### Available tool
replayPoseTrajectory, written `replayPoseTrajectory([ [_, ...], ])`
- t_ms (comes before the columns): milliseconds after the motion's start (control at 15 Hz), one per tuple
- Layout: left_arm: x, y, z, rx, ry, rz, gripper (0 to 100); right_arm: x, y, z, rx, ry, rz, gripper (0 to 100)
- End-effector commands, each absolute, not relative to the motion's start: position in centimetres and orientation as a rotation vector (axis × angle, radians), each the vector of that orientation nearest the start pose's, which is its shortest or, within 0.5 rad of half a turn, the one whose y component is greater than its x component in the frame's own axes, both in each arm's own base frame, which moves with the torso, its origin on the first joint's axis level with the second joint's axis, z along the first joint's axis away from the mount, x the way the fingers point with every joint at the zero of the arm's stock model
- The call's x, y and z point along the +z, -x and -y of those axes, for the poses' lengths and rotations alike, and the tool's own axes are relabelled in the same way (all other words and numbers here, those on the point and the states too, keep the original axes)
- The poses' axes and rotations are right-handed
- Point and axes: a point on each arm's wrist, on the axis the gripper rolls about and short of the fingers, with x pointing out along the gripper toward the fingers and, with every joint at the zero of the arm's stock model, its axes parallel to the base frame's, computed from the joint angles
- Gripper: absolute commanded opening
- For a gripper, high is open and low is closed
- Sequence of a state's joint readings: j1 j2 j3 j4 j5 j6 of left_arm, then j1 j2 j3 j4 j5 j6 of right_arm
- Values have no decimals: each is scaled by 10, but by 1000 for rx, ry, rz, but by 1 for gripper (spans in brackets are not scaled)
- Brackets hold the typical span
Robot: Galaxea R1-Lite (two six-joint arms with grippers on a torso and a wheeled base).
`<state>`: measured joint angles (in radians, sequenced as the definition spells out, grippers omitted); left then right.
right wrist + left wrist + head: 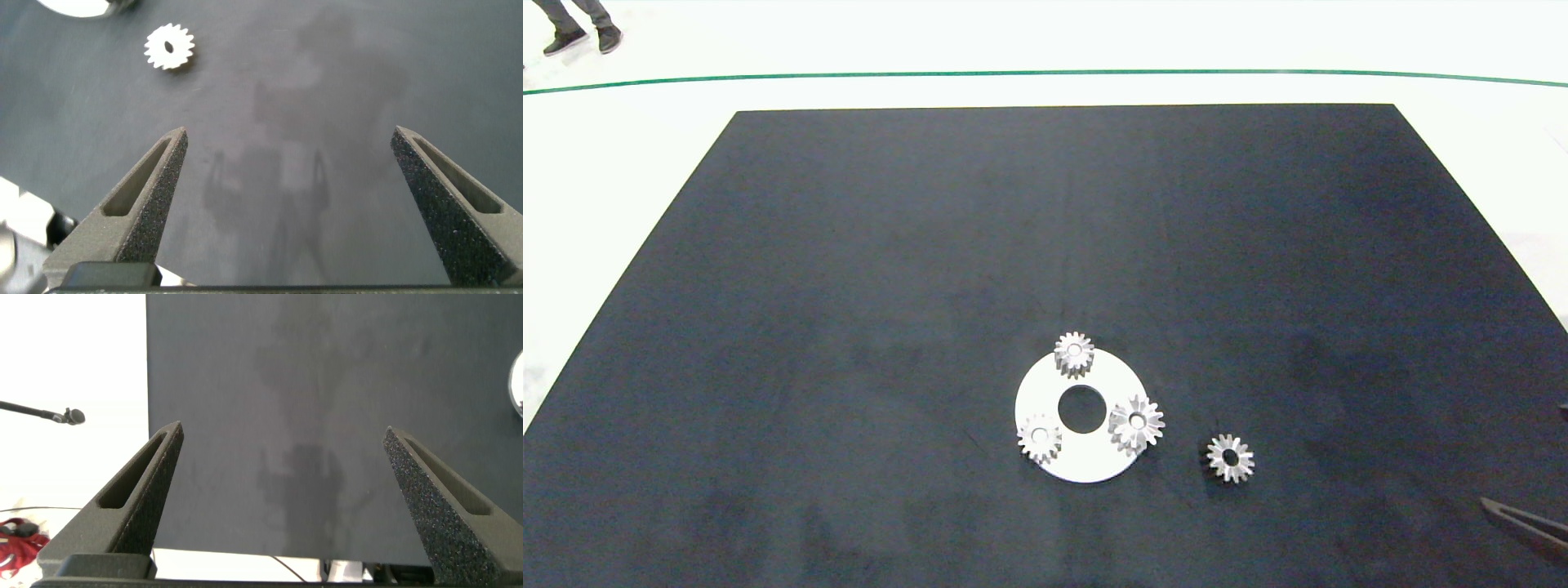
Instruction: Remove an incorrectly installed larger gear and replace it with the correct smaller gear
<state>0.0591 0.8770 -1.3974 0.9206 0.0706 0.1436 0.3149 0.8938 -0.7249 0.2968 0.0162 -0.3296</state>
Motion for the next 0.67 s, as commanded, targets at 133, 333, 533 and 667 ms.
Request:
replayPoseTrajectory([
  [133, 344, -25, -3, 96, -149, -439, 100, 247, -148, -98, 563, 563, -491, 100],
  [333, 344, -19, -3, 94, -150, -422, 100, 252, -172, -135, 597, 637, -494, 100],
  [533, 344, -14, -2, 75, -163, -407, 100, 257, -182, -171, 676, 724, -580, 100],
  [667, 344, -13, -2, 74, -165, -399, 100, 258, -187, -184, 696, 758, -624, 100],
])
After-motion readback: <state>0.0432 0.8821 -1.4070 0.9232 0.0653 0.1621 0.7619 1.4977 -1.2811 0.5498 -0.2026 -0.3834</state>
